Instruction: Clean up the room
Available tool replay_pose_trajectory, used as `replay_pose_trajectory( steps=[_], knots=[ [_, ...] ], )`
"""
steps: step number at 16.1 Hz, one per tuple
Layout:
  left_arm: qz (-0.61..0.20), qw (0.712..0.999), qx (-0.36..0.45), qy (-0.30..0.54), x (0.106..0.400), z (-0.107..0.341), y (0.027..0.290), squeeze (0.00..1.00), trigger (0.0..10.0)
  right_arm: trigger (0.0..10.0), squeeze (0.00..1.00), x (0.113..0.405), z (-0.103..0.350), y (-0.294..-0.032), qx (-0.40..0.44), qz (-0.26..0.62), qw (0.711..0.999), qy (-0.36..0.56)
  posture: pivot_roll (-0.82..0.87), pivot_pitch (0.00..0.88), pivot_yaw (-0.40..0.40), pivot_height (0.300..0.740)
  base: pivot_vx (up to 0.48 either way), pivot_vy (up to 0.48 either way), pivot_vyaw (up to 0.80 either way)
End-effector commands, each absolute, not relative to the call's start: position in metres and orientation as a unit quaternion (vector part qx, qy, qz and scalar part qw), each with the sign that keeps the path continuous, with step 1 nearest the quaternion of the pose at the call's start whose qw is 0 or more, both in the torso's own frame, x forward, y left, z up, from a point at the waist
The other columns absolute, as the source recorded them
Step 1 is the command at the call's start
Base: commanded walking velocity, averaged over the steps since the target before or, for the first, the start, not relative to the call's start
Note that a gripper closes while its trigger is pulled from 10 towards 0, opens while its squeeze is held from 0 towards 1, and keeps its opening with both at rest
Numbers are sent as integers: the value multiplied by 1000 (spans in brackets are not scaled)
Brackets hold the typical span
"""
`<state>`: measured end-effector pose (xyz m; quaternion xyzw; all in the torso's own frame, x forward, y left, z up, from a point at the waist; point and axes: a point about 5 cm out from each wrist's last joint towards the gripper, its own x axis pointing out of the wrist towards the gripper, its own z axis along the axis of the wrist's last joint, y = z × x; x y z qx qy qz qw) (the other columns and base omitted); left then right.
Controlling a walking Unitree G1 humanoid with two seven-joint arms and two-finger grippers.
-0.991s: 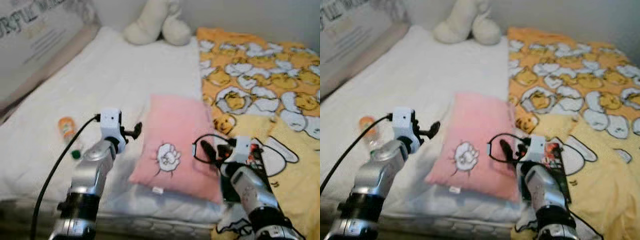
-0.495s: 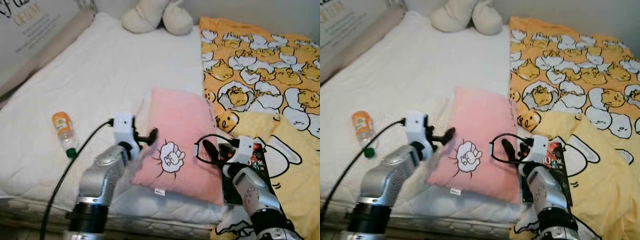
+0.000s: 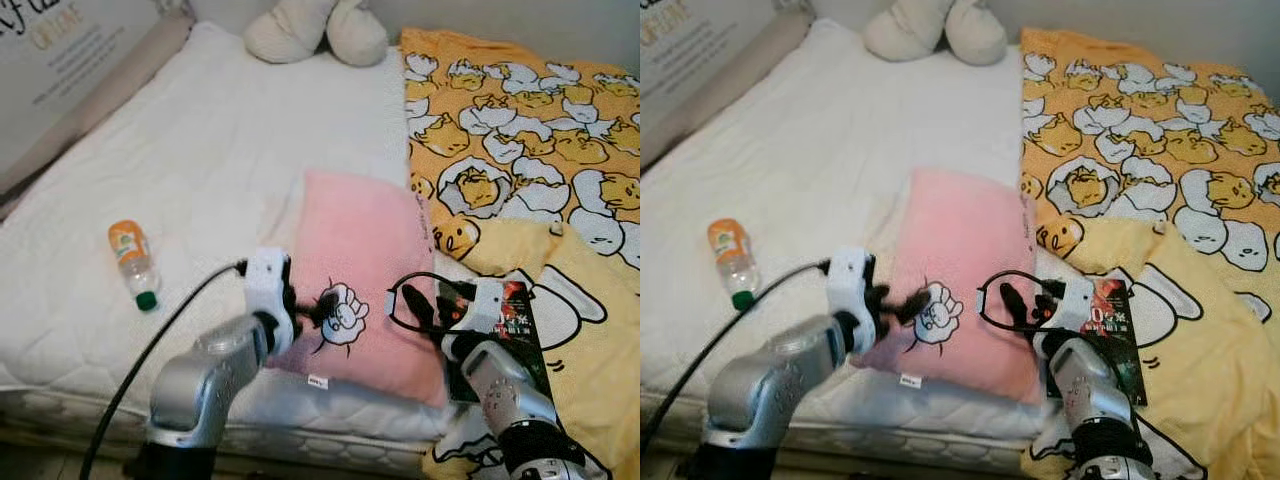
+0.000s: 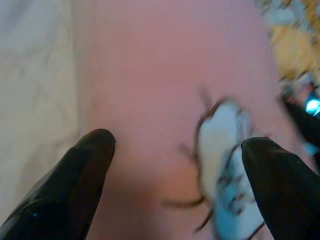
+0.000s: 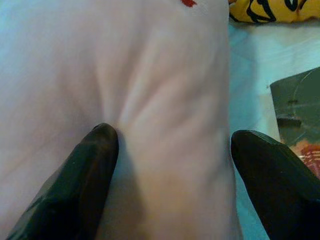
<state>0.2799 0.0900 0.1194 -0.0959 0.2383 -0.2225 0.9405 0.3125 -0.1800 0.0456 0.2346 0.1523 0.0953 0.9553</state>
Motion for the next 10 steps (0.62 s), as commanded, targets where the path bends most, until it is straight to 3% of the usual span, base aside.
replay_pose_trajectory(
  steps=[1,4,6,9,10],
  knots=[
    [-219,939,-86,250,278,109,85,0,10000,10000,0,306,36,-179,245,94,950,171,184,159,-29,740,0,0,0],
    [-170,956,-53,233,303,73,68,0,10000,10000,0,310,34,-168,257,99,944,181,198,149,-54,740,0,0,0],
    [-122,967,-76,212,322,67,70,0,10000,10000,0,313,34,-161,252,105,944,186,177,147,-57,740,0,0,0],
    [-138,966,-92,199,330,70,61,0,10000,10000,0,311,30,-159,244,104,944,194,157,143,-52,740,0,0,0],
    [-171,958,-96,210,326,62,51,0,0,0,0,305,23,-159,244,104,942,205,158,139,-51,740,0,0,0]
  ],
)
